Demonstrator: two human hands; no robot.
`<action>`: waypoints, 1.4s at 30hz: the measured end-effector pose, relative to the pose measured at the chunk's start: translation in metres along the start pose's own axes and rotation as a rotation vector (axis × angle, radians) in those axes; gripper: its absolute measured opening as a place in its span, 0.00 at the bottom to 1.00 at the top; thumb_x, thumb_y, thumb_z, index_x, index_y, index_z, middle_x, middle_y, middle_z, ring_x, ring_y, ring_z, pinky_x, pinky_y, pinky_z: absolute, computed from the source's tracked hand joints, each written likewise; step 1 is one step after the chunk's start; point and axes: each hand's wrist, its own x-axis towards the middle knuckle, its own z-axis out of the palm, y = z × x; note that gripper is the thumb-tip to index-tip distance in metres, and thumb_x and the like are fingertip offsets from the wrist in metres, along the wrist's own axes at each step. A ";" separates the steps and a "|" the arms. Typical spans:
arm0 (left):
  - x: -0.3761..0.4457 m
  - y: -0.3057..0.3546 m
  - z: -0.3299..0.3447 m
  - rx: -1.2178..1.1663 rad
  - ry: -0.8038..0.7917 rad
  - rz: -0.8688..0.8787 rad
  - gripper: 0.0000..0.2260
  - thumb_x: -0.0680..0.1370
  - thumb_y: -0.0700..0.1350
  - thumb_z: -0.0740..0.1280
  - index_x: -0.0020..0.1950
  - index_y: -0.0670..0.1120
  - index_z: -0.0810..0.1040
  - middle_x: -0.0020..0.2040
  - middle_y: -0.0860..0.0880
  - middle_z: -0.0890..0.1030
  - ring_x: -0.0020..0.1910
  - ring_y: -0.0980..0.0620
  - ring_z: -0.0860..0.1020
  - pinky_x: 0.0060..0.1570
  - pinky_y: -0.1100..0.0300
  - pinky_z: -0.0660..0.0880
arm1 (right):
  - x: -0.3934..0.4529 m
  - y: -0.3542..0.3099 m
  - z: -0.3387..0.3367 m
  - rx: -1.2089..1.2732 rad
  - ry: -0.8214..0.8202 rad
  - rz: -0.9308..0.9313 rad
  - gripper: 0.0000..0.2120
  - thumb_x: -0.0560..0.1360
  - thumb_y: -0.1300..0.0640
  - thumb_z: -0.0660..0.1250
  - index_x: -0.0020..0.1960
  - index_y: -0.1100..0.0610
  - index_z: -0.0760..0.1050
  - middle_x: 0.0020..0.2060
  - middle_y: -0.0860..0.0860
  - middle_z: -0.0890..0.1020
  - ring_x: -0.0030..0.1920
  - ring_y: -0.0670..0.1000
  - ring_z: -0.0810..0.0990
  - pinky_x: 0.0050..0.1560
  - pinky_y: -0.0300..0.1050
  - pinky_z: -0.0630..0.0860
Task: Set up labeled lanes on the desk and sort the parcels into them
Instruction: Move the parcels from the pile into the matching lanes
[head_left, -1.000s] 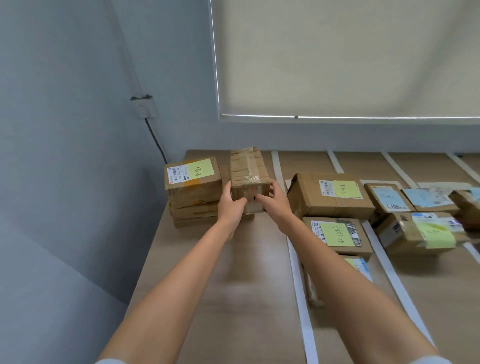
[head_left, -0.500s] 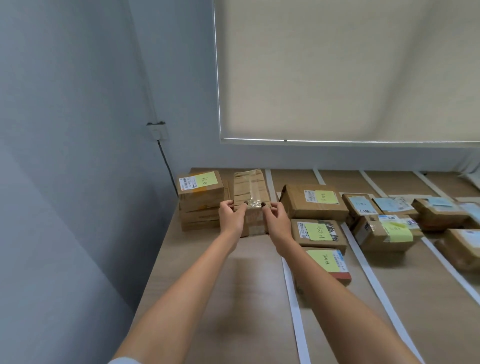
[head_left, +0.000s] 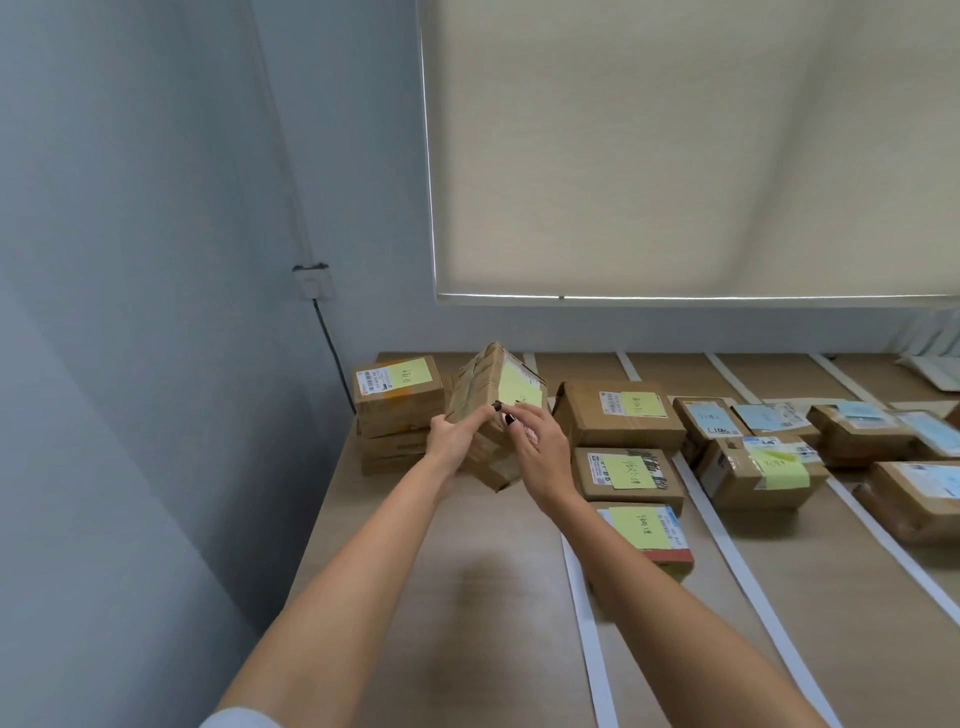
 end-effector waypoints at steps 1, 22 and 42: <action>0.001 -0.002 -0.001 -0.035 -0.011 0.010 0.43 0.64 0.59 0.72 0.72 0.45 0.58 0.58 0.43 0.76 0.51 0.49 0.77 0.42 0.54 0.77 | 0.001 0.000 0.000 0.004 0.027 0.021 0.13 0.78 0.58 0.61 0.62 0.55 0.77 0.64 0.53 0.73 0.65 0.50 0.70 0.63 0.47 0.71; -0.020 -0.048 0.017 0.014 -0.058 0.151 0.17 0.78 0.49 0.62 0.67 0.50 0.71 0.56 0.48 0.80 0.49 0.51 0.79 0.38 0.61 0.74 | -0.020 0.028 -0.035 0.357 0.001 0.450 0.27 0.74 0.52 0.67 0.70 0.43 0.62 0.63 0.53 0.76 0.60 0.53 0.77 0.61 0.56 0.74; -0.093 -0.099 0.305 -0.061 -0.071 0.184 0.23 0.78 0.45 0.63 0.72 0.53 0.64 0.59 0.48 0.77 0.45 0.54 0.78 0.28 0.64 0.74 | -0.046 0.151 -0.320 0.368 -0.057 0.413 0.23 0.74 0.53 0.67 0.67 0.50 0.65 0.57 0.52 0.77 0.54 0.51 0.78 0.54 0.48 0.78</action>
